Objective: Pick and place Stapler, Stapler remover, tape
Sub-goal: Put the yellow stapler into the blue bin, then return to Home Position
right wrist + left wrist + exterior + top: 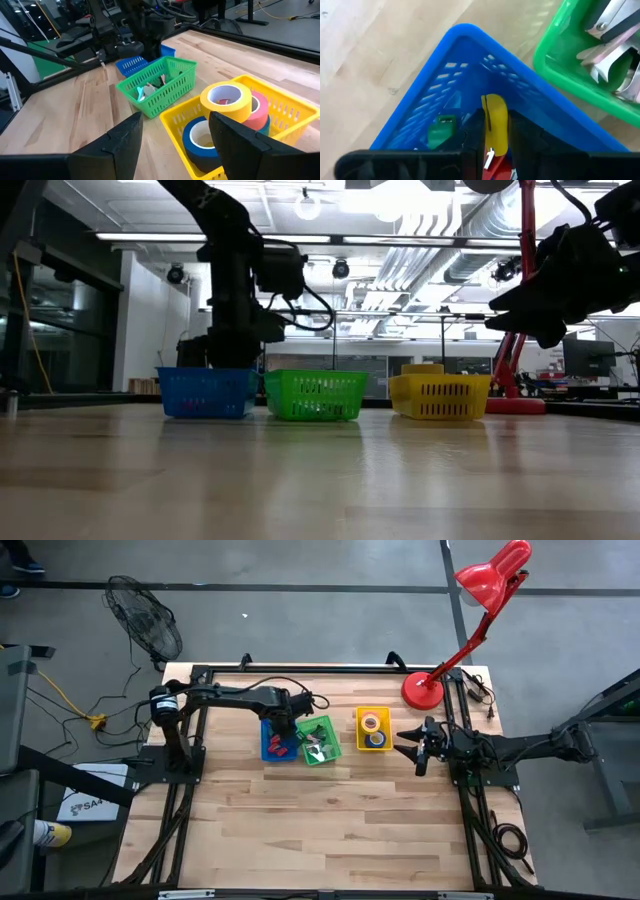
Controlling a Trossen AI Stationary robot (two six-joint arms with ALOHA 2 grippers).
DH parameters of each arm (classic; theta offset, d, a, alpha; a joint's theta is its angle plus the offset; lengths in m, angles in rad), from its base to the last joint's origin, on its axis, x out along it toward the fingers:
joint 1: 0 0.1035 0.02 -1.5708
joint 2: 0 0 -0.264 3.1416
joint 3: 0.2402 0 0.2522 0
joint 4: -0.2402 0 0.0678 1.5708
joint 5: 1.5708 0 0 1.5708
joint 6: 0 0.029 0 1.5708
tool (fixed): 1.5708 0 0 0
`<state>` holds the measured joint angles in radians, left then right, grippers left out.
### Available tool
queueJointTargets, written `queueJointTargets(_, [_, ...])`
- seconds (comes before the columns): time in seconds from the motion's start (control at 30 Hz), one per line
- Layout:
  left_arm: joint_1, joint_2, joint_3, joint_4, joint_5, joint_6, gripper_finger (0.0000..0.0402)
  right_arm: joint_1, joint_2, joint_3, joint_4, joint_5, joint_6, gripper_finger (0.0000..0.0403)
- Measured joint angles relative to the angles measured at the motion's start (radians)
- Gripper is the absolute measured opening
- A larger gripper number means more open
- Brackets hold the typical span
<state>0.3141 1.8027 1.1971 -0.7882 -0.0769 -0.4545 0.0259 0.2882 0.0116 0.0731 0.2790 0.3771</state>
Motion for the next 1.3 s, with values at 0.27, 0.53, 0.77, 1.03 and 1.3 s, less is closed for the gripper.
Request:
queueJointTargets(0.27, [0.000,0.000,0.000,-0.011,-0.008,-0.023,0.0127,0.000,-0.001,0.000,-0.001,-0.001,0.000,0.0220])
queueJointTargets(0.53, [0.000,-0.004,0.000,-0.032,-0.008,-0.021,0.0186,0.000,-0.001,0.000,-0.001,-0.001,0.000,0.0220])
queueJointTargets(0.77, [0.000,-0.048,0.000,-0.030,0.026,0.025,0.0190,0.000,-0.001,0.000,-0.001,-0.001,0.000,0.0220])
queueJointTargets(1.03, [-0.002,-0.160,0.000,-0.020,0.042,0.174,0.0190,0.000,-0.001,0.000,-0.002,-0.001,0.000,0.0220])
queueJointTargets(1.3, [-0.012,-0.294,0.001,0.057,0.041,0.314,0.0190,0.000,0.000,0.000,-0.002,-0.001,0.000,0.0220])
